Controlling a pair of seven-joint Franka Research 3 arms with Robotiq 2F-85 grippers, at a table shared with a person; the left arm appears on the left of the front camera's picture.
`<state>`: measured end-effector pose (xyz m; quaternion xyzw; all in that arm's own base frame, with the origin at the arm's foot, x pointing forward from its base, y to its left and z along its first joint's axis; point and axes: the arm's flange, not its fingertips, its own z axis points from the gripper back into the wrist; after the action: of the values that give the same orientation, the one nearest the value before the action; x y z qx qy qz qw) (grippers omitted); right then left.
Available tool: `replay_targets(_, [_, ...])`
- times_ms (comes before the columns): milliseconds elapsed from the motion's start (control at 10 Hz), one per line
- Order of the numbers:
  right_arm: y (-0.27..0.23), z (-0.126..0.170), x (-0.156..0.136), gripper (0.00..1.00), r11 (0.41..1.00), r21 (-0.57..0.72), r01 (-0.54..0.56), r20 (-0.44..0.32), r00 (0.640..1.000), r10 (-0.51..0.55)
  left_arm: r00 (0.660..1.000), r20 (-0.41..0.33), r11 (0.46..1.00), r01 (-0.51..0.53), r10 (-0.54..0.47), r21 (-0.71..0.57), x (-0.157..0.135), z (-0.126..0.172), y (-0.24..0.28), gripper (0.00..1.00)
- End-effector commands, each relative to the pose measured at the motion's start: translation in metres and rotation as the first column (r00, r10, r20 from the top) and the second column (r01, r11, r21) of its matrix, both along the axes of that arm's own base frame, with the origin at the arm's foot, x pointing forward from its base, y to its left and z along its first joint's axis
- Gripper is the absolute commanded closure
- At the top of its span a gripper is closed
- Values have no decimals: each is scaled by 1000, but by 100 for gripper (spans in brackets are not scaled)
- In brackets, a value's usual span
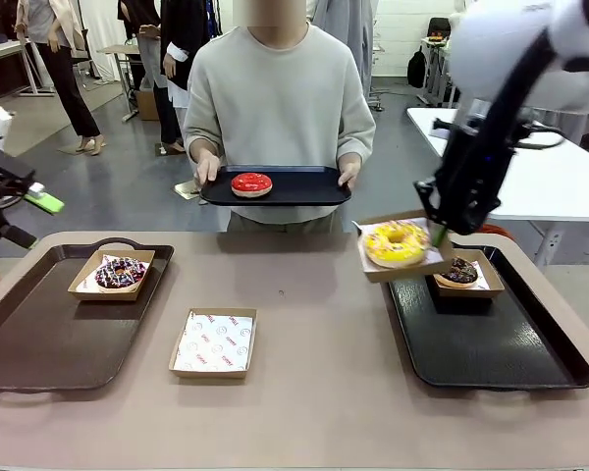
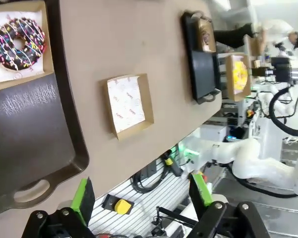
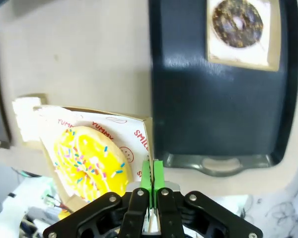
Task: Individually package the donuts and arrange them on the tray.
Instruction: Place the picked Paper togo box on the Handle tray while simultaneously picking up another Paper togo box from the table with the other hand.
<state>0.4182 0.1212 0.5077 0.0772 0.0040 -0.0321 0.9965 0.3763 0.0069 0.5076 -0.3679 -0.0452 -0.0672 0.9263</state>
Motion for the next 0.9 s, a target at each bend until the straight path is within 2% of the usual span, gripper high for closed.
replay_targets(0, [-25,-19,-18,98,999,36,20,3,1000,-20,999,-38,988,13,-7,152,10,1,-38,0])
replay_targets(400, [-73,-66,-23,98,997,75,-19,77,997,14,997,-78,944,35,-10,328,34,-29,-124,0])
replay_targets(800, [-95,-97,-14,98,995,93,-28,25,999,26,997,-75,895,32,1,444,47,-73,-168,0])
